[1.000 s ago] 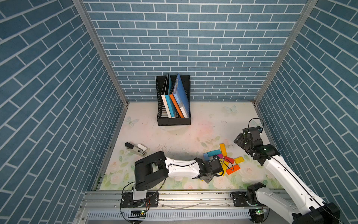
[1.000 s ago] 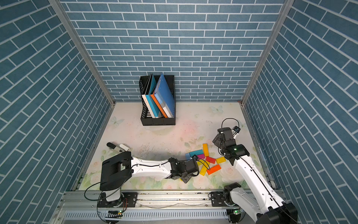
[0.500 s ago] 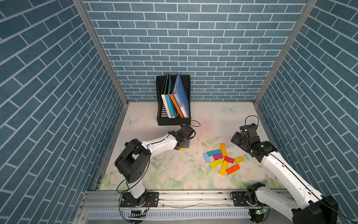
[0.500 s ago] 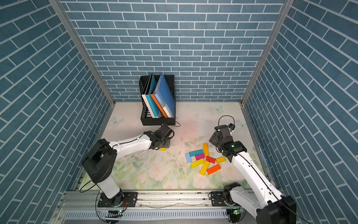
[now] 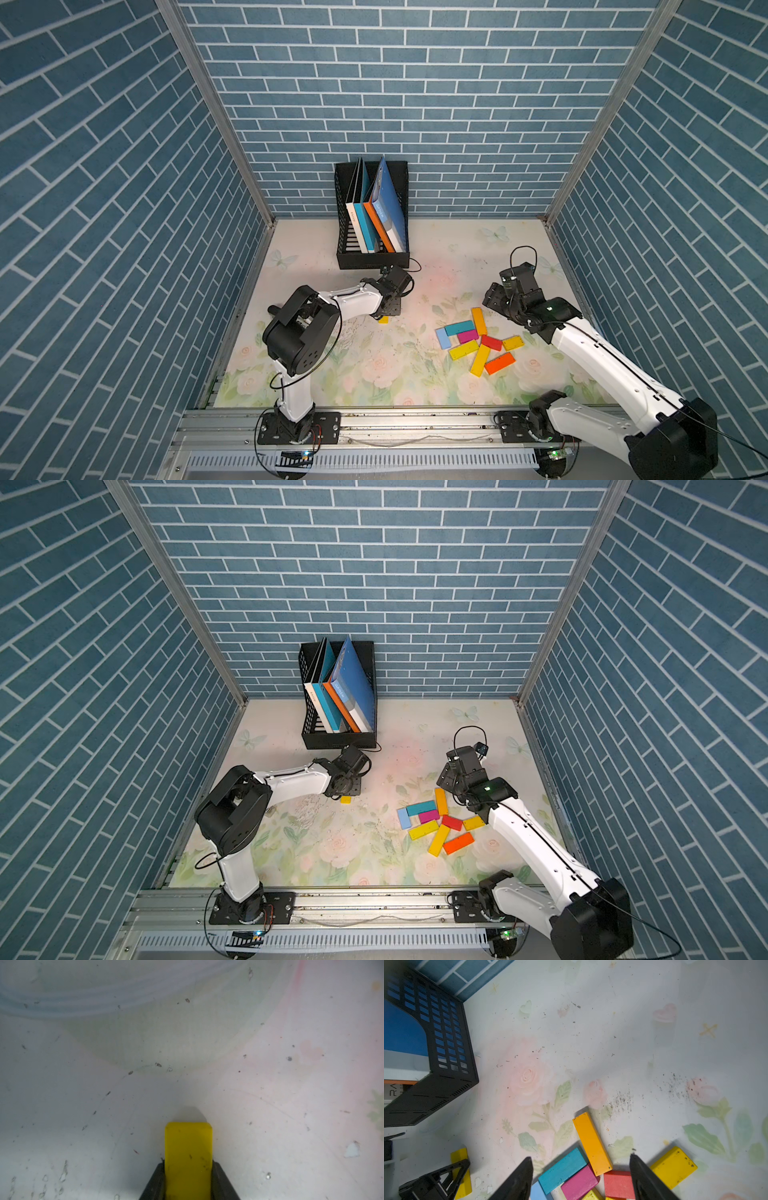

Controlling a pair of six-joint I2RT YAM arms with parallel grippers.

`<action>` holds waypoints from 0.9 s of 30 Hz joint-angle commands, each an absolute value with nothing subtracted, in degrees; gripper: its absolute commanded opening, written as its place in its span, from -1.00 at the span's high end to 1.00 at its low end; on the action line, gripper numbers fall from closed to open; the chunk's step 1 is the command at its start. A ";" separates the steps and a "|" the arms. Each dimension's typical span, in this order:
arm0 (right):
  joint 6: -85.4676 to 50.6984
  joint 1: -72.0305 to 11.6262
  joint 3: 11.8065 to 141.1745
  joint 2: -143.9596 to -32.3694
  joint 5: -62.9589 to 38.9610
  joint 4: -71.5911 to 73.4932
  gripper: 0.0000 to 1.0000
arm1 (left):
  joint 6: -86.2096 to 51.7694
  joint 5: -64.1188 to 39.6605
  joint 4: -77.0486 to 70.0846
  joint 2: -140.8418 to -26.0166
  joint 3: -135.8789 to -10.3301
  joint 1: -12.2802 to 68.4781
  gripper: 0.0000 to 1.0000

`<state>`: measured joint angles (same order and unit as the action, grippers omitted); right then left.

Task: Assemble the letter h with building blocks
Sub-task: Place the building block at the center of the board, then move the building block to the center of the board.

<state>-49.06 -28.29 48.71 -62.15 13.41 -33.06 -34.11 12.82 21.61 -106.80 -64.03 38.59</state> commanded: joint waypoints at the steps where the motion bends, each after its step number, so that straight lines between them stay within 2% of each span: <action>1: -48.61 -28.91 50.23 -62.59 13.36 -32.86 -0.48 | -35.45 13.09 22.32 -106.03 -63.08 38.32 0.32; 5: -48.42 -29.59 51.16 -63.20 13.27 -33.35 -0.49 | -36.59 12.50 22.06 -105.09 -62.82 38.32 -0.13; 10: -47.99 -31.90 52.55 -64.82 13.88 -34.70 -0.51 | -37.31 13.96 24.02 -103.83 -64.26 38.37 -0.40; 15: -48.48 -36.80 51.87 -67.74 13.18 -34.53 -0.52 | -37.35 17.22 26.83 -98.68 -65.19 38.32 -0.47; 21: -51.46 -47.12 48.55 -74.90 10.31 -28.27 -0.53 | -34.19 25.34 25.95 -82.19 -64.98 38.00 -0.58; 24: -51.86 -49.80 47.31 -79.48 7.54 -23.74 -0.53 | -28.31 23.60 20.76 -74.26 -62.57 36.65 -0.55; 27: -51.53 -50.19 46.27 -83.19 5.90 -20.90 -0.52 | -23.65 19.24 16.09 -68.74 -58.97 35.04 -0.42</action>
<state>-50.09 -50.02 47.42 -80.99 8.05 -24.91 -30.02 21.19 19.77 -71.44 -62.78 36.53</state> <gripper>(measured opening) 0.762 0.723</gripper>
